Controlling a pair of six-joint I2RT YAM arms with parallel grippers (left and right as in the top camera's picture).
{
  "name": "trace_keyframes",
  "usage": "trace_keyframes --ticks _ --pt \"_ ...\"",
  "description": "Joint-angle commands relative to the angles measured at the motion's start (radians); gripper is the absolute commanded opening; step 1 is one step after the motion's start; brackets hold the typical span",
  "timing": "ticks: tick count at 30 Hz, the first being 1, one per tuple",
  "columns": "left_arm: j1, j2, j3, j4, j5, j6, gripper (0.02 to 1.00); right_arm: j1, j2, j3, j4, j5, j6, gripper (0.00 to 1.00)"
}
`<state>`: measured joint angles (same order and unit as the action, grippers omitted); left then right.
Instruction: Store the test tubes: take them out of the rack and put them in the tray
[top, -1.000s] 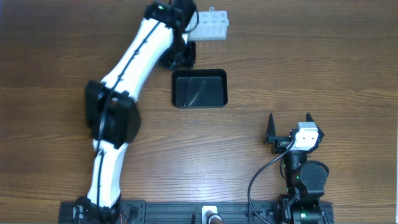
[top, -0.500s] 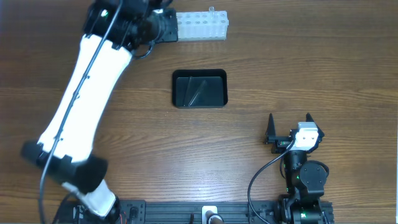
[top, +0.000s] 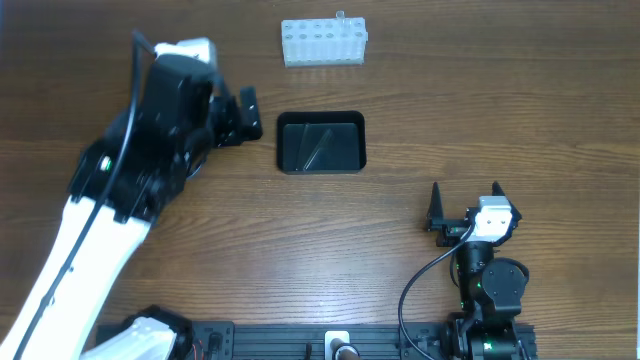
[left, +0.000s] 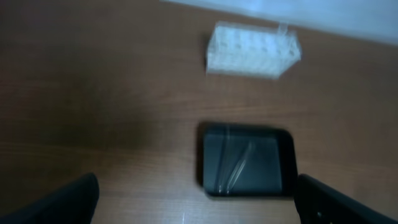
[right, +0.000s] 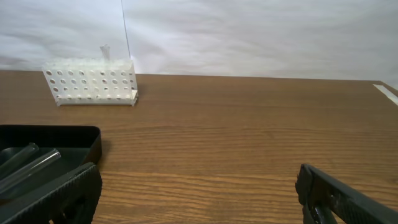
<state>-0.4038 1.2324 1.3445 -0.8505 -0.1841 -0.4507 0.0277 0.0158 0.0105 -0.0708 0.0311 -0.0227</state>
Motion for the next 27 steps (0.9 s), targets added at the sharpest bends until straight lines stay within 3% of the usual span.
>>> trace_keyframes --ticks 1,27 --pt "0.041 -0.138 -0.161 0.124 -0.023 -0.002 0.998 0.006 -0.011 -0.005 -0.003 -0.008 0.007 0.991" --pt "0.288 -0.868 -0.938 0.963 0.032 0.002 0.998 0.006 -0.011 -0.005 -0.003 -0.008 0.007 0.991"
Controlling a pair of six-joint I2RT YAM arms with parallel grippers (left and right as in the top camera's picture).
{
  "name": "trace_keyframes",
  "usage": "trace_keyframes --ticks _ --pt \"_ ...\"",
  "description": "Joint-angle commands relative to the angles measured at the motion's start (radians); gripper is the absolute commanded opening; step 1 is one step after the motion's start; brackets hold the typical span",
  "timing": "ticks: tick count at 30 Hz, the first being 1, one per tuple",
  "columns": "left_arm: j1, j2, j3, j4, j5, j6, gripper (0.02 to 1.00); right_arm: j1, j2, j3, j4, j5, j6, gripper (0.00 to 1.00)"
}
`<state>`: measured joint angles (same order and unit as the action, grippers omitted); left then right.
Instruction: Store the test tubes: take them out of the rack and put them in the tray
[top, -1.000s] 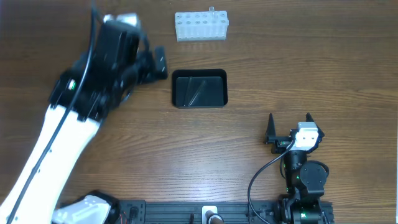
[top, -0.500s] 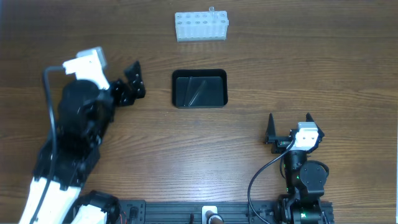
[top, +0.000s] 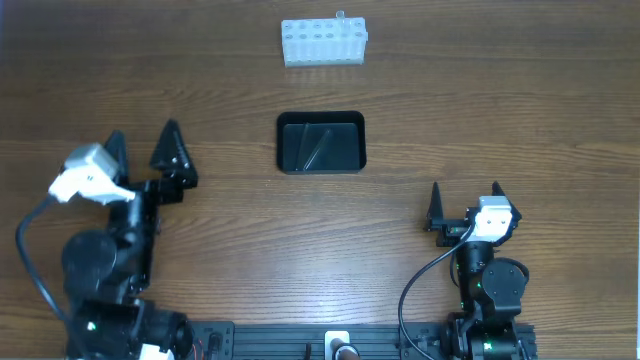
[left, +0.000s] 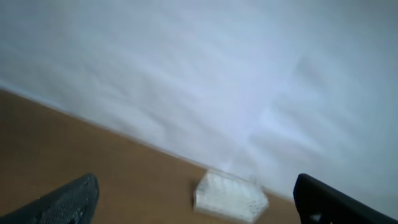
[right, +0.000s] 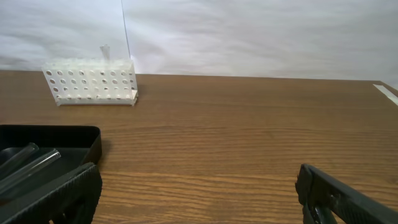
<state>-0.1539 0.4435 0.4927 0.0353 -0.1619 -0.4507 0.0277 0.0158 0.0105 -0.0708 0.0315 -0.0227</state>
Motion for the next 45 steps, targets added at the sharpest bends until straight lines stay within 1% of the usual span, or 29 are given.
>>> trace_keyframes --ticks 1,7,10,14,22,28,41,43,45 --pt "0.048 -0.100 -0.111 0.112 0.014 0.002 0.998 0.006 -0.011 -0.005 -0.003 -0.009 0.007 0.991" --pt "0.115 -0.197 -0.253 0.302 0.019 0.002 0.998 0.006 -0.011 -0.005 -0.003 -0.009 0.007 0.993" --pt "0.140 -0.232 -0.305 0.349 0.019 0.043 0.998 0.006 -0.011 -0.005 -0.003 -0.009 0.007 0.991" --pt "0.162 -0.278 -0.367 0.384 0.019 0.107 0.998 0.006 -0.011 -0.005 -0.003 -0.008 0.007 0.991" --pt "0.194 -0.405 -0.481 0.385 0.032 0.106 0.998 0.006 -0.011 -0.005 -0.003 -0.009 0.007 0.993" --pt "0.219 -0.441 -0.487 0.295 0.034 0.107 0.998 0.006 -0.011 -0.005 -0.003 -0.008 0.007 0.991" --pt "0.215 -0.441 -0.487 -0.105 0.071 0.107 0.998 0.006 -0.011 -0.005 -0.003 -0.009 0.007 0.993" --pt "0.215 -0.441 -0.487 -0.104 0.096 0.165 0.998 0.006 -0.011 -0.005 -0.003 -0.009 0.007 0.993" --pt "0.215 -0.441 -0.487 -0.105 0.098 0.212 0.998 0.006 -0.011 -0.005 -0.003 -0.009 0.007 0.993"
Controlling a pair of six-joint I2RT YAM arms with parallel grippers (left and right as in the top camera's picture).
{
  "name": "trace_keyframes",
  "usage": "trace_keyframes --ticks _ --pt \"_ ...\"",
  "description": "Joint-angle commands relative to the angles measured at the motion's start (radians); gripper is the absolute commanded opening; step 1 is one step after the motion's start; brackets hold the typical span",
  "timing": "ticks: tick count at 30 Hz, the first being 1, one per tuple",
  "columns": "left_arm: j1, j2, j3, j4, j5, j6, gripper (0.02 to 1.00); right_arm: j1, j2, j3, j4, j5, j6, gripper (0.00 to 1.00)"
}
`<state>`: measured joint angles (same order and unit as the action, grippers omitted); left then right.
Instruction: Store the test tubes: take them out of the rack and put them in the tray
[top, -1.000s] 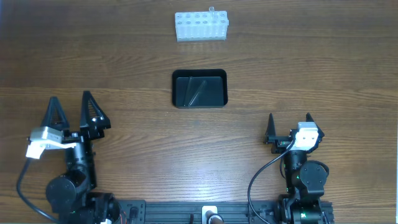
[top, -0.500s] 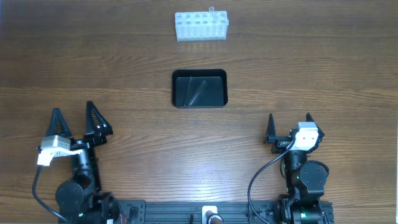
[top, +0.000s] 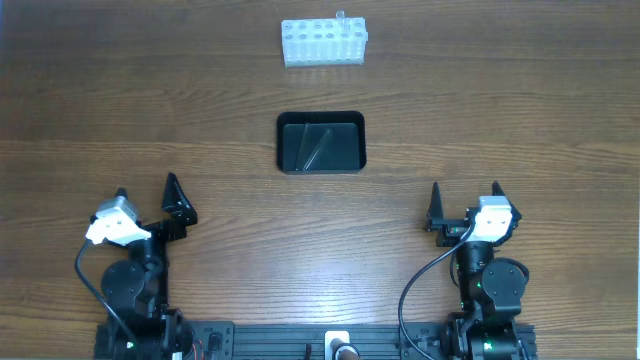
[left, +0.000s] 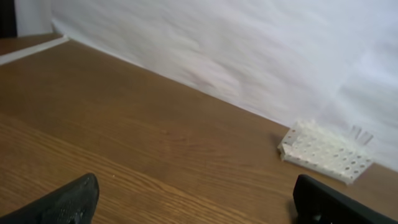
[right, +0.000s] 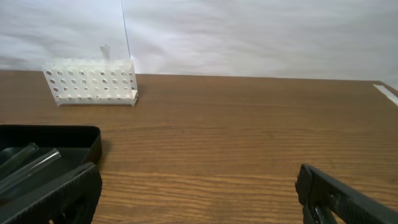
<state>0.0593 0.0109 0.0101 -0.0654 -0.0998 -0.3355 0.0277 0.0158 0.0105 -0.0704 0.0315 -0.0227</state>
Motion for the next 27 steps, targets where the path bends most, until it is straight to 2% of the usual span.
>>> trace_keyframes --ticks 1,12,27 --pt "0.002 -0.008 -0.005 -0.004 0.036 0.113 0.998 0.006 -0.011 -0.005 -0.003 -0.009 0.007 0.993" --pt "0.002 -0.008 -0.005 -0.006 0.040 0.201 0.998 0.006 -0.011 -0.005 -0.003 -0.009 0.007 0.991" --pt "0.002 -0.008 -0.005 -0.003 0.039 0.201 0.996 0.006 -0.011 -0.005 -0.003 -0.009 0.007 0.993"
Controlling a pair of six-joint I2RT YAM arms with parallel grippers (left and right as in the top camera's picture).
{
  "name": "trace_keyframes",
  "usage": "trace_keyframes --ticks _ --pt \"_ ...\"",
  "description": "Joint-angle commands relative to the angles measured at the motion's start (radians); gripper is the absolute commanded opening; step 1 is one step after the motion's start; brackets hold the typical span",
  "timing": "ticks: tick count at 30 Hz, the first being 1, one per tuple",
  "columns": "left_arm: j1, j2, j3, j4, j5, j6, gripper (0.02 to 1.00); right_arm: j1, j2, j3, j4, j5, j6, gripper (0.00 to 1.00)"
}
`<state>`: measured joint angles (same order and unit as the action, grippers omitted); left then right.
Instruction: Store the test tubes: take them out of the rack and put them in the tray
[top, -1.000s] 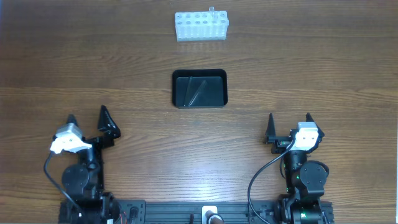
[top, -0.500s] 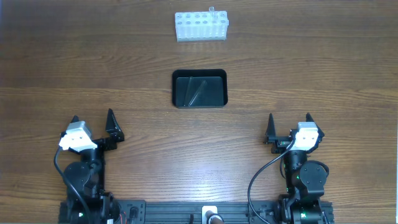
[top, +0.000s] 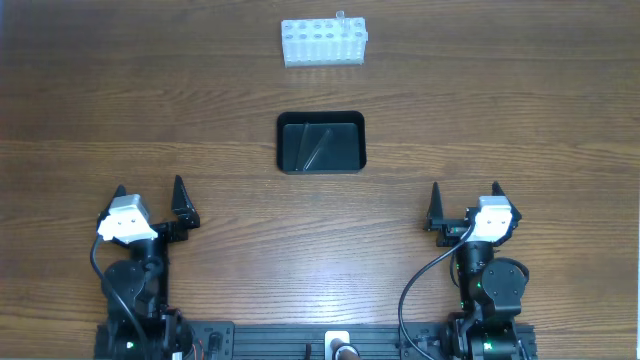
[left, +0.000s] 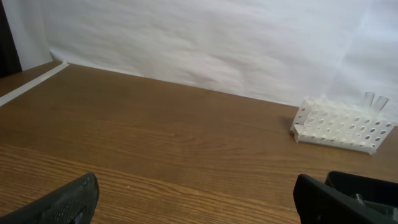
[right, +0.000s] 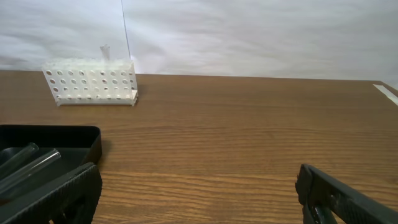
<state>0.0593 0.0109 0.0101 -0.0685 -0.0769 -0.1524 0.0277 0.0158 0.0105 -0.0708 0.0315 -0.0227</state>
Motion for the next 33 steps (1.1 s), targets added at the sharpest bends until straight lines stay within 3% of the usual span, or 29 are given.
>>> trace_keyframes --ticks 1,30,33 --pt "0.002 -0.008 -0.004 0.000 0.016 0.018 0.996 0.006 -0.011 -0.005 -0.003 -0.009 0.007 0.991" --pt "0.002 -0.008 -0.005 0.000 0.016 0.018 0.998 0.006 -0.011 -0.005 0.000 -0.006 0.007 0.993" --pt "0.002 -0.008 -0.004 0.000 0.016 0.018 0.998 0.006 -0.011 0.005 0.014 -0.092 0.040 0.993"
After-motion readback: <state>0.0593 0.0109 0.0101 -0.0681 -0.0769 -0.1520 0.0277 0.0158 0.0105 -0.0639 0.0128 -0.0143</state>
